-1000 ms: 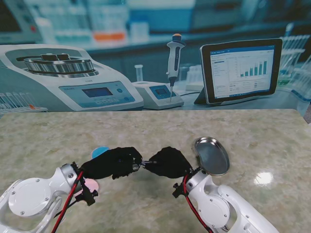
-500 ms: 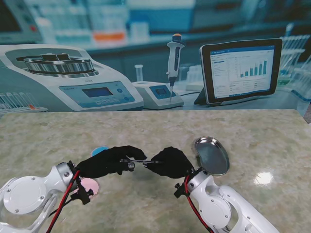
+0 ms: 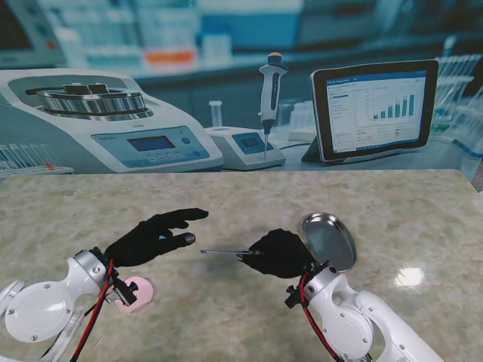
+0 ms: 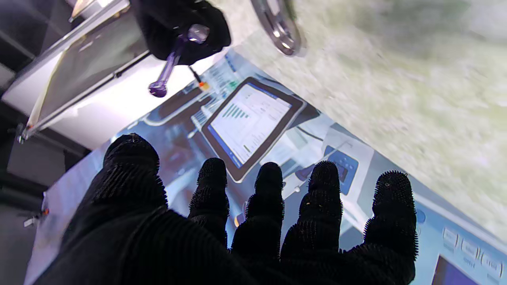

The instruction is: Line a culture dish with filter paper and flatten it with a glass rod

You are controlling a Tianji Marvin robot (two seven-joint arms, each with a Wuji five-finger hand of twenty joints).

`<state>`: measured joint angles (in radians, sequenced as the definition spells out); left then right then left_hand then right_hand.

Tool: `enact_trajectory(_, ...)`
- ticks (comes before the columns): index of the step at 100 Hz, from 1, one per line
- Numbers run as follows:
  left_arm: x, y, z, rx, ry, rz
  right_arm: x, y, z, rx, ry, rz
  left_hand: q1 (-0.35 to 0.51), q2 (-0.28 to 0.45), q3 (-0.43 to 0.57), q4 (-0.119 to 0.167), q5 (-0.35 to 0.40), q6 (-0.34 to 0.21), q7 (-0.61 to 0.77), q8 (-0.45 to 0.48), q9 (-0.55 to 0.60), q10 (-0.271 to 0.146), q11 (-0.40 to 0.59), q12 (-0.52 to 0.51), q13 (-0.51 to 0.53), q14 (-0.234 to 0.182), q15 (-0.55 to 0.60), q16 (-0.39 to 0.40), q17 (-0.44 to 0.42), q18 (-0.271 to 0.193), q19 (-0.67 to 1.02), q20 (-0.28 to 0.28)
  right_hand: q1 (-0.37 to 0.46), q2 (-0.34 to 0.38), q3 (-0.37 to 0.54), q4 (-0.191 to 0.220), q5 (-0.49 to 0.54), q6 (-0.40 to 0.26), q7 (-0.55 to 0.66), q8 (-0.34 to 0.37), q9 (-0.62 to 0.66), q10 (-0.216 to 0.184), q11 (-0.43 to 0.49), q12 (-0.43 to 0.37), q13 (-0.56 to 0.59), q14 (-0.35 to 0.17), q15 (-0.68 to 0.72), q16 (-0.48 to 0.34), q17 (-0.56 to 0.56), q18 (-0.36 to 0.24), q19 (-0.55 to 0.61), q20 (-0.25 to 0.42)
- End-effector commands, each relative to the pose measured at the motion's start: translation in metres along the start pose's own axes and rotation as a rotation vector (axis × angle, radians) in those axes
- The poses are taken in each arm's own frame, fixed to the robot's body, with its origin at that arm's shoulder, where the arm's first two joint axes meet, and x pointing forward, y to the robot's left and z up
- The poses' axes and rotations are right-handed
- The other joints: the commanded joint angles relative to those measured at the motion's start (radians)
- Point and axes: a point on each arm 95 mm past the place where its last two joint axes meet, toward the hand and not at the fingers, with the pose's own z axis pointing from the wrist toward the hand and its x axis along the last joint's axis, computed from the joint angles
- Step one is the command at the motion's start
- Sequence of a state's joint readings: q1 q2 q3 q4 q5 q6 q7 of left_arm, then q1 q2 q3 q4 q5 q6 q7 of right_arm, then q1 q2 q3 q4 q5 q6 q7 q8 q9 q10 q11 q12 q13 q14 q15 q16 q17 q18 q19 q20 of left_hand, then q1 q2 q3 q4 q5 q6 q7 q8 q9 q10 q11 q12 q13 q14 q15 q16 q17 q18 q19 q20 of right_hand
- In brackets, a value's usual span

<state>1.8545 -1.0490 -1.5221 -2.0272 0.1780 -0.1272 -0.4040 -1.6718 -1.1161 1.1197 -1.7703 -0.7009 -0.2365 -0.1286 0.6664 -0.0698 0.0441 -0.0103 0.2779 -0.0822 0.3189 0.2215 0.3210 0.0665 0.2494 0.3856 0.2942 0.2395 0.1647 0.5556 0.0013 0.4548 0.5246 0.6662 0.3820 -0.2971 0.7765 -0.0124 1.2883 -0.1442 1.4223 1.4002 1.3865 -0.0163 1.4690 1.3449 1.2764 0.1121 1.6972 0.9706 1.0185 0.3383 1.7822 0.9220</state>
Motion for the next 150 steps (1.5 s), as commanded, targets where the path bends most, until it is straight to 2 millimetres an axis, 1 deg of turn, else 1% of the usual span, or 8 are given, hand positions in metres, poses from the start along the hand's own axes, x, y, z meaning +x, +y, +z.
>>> enact_trajectory(1,-0.003,0.001,-0.003,-0.003,-0.004,0.019,-0.001,0.003,-0.006,0.001,-0.015,-0.009,-0.003,0.042,-0.034,0.029,-0.009,0.007,-0.044,-0.023,-0.038,-0.028,-0.02,-0.021,-0.033,-0.037,-0.038,-0.021,-0.022,-0.03,-0.077,-0.023,-0.033,0.014,0.017,0.025,0.057,0.03,0.058,0.002,0.048,-0.014,0.065,0.031,0.031,-0.032,0.108,0.016,0.029,0.019,0.268,-0.015)
enact_trajectory(25,-0.015,0.006,-0.007,0.068,-0.045,0.219,-0.01,0.025,-0.026,0.001,-0.078,-0.093,-0.004,0.055,-0.047,0.029,-0.035,0.009,-0.103,-0.053,-0.099,-0.052,-0.05,-0.055,-0.101,-0.074,-0.076,-0.061,-0.047,-0.065,-0.308,-0.046,-0.038,0.018,0.012,0.025,0.056,0.021,0.055,0.004,0.046,-0.024,0.058,0.029,0.031,-0.039,0.102,0.013,0.022,0.01,0.264,-0.019)
enact_trajectory(35,-0.021,0.011,-0.009,0.107,-0.065,0.303,-0.017,0.033,-0.035,0.002,-0.107,-0.124,-0.005,0.06,-0.047,0.029,-0.057,0.008,-0.113,-0.058,-0.125,-0.06,-0.06,-0.062,-0.13,-0.091,-0.089,-0.074,-0.079,-0.082,-0.341,-0.049,-0.039,0.02,0.006,0.023,0.055,0.017,0.051,0.004,0.041,-0.027,0.055,0.03,0.031,-0.041,0.096,0.01,0.016,0.005,0.26,-0.02)
enact_trajectory(53,-0.03,0.024,-0.013,0.144,-0.08,0.411,-0.035,0.048,-0.049,0.01,-0.151,-0.188,-0.001,0.065,-0.046,0.029,-0.053,0.005,-0.098,-0.051,-0.127,-0.056,-0.051,-0.061,-0.144,-0.103,-0.091,-0.088,-0.097,-0.092,-0.37,-0.057,-0.041,0.026,-0.004,0.015,0.049,0.011,0.043,0.006,0.031,-0.03,0.048,0.031,0.032,-0.043,0.084,0.003,0.002,-0.002,0.253,-0.021)
enact_trajectory(80,-0.035,0.035,-0.02,0.117,-0.073,0.429,-0.063,0.068,-0.062,0.051,-0.227,-0.295,0.004,0.072,-0.047,0.029,-0.065,-0.013,-0.097,-0.051,-0.142,-0.068,-0.063,-0.068,-0.164,-0.114,-0.094,-0.099,-0.112,-0.108,-0.39,-0.061,-0.047,0.028,-0.005,0.011,0.045,-0.001,0.038,0.01,0.027,-0.039,0.045,0.032,0.032,-0.047,0.078,-0.001,-0.003,-0.007,0.249,-0.02)
enact_trajectory(115,-0.033,0.043,-0.022,0.102,-0.048,0.401,-0.116,0.083,-0.072,0.123,-0.317,-0.432,0.012,0.078,-0.048,0.028,-0.072,-0.012,-0.087,-0.047,-0.144,-0.06,-0.069,-0.063,-0.178,-0.124,-0.093,-0.104,-0.114,-0.113,-0.407,-0.075,-0.067,0.03,-0.005,0.01,0.035,-0.027,0.039,0.012,0.022,-0.062,0.041,0.027,0.034,-0.069,0.065,-0.012,-0.009,-0.038,0.242,-0.025)
enact_trajectory(133,-0.034,0.044,-0.023,0.108,-0.041,0.403,-0.14,0.087,-0.076,0.174,-0.374,-0.476,0.012,0.078,-0.049,0.028,-0.074,-0.013,-0.082,-0.045,-0.144,-0.06,-0.072,-0.061,-0.181,-0.126,-0.093,-0.105,-0.111,-0.114,-0.415,-0.086,-0.069,0.029,-0.004,0.009,0.034,-0.028,0.04,0.009,0.02,-0.061,0.041,0.025,0.034,-0.07,0.065,-0.014,-0.011,-0.04,0.243,-0.029)
enact_trajectory(150,-0.036,0.044,-0.022,0.108,-0.041,0.401,-0.157,0.083,-0.077,0.228,-0.411,-0.501,0.013,0.078,-0.049,0.028,-0.075,-0.014,-0.079,-0.044,-0.144,-0.061,-0.073,-0.058,-0.184,-0.128,-0.094,-0.107,-0.11,-0.116,-0.419,-0.094,-0.065,0.045,-0.014,0.011,-0.029,-0.036,0.045,0.005,-0.033,-0.068,0.032,0.022,0.03,-0.068,0.022,-0.038,-0.063,-0.058,0.217,-0.027)
